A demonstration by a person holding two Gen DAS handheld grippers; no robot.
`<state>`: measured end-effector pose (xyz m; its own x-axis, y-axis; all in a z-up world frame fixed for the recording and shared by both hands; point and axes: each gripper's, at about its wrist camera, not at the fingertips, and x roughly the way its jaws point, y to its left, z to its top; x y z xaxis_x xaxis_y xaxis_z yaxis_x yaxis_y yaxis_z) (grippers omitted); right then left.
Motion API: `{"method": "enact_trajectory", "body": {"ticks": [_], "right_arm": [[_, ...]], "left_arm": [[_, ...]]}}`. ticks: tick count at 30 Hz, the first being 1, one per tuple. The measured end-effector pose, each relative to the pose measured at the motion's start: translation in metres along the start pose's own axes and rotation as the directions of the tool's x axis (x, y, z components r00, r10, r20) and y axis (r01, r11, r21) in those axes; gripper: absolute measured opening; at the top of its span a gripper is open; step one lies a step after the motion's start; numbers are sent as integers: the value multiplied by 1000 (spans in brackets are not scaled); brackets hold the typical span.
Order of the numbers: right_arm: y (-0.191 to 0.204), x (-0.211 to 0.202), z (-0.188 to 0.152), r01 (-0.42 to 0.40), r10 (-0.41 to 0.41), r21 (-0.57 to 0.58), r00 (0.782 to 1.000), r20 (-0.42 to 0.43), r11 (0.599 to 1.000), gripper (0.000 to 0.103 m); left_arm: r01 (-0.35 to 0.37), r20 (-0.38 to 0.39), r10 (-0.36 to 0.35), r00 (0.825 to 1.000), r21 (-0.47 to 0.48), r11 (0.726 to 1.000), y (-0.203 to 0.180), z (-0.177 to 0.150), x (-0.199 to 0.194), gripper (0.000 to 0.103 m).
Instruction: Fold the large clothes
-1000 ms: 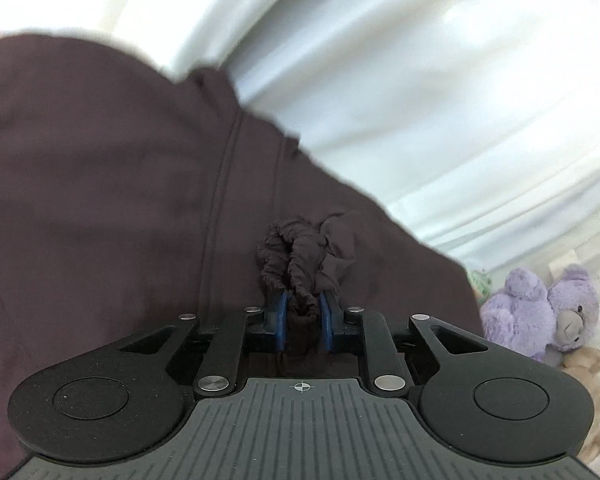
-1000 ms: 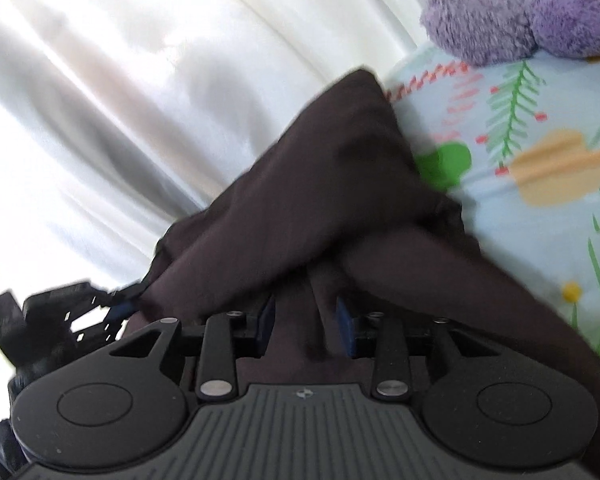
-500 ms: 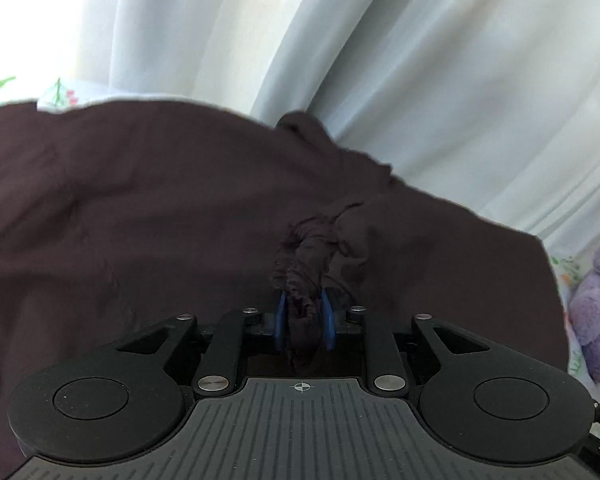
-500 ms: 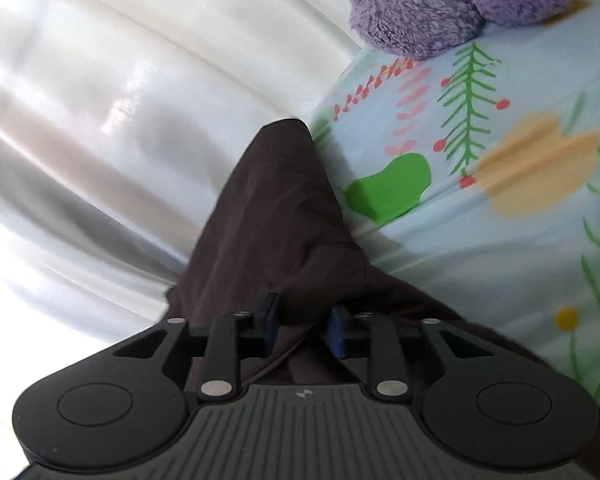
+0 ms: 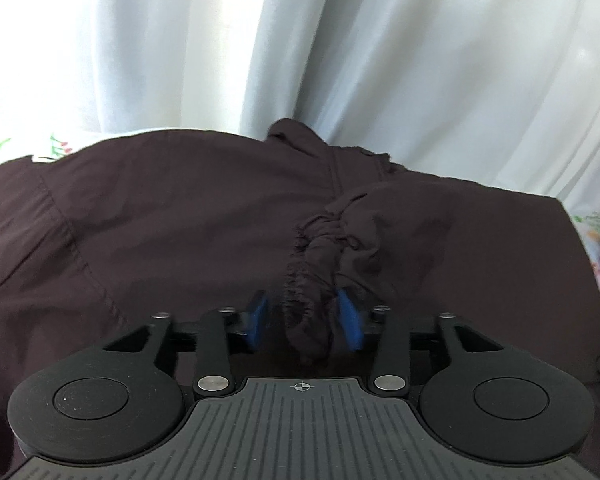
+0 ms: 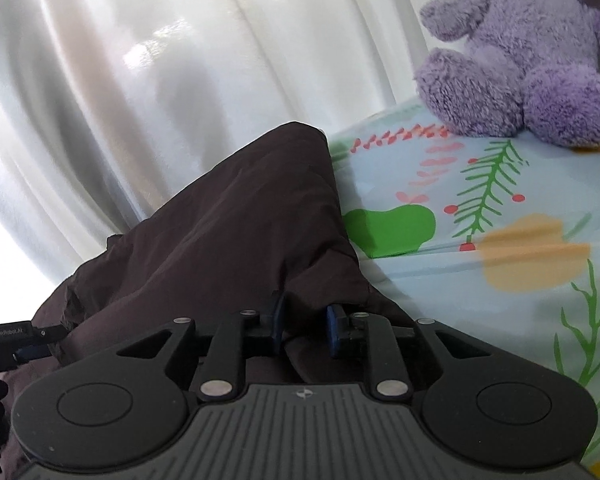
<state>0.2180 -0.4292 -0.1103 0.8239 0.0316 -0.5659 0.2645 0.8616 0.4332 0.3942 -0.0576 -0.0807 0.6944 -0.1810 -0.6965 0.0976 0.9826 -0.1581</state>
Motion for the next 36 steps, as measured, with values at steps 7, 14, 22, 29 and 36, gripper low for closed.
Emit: {"method": "enact_trajectory", "body": {"ticks": [7,14,22,29,36], "right_arm": [[3,-24,10,23,-23,6,999,-32,1000,32],[36,-23,38,19,-11,-146,998,55,989,22],[80,64,22,60,-59,-381,998,14,923,15],[72,79,15,106,-99,-460,994,39,881,6],[67,81,17,76,-68,-441,997,34,894,8]], "left_arm": [[7,33,-4,999,-73,997,20,-9,-7,80],[-5,131,21,991,-117,993,27,9,-46,79],[8,49,-9,999,16,1000,-40,8,7,78],[-60,23,60,998,32,998,-27,0,51,102],[-41,38,40,998,27,999,-16,-11,37,103]]}}
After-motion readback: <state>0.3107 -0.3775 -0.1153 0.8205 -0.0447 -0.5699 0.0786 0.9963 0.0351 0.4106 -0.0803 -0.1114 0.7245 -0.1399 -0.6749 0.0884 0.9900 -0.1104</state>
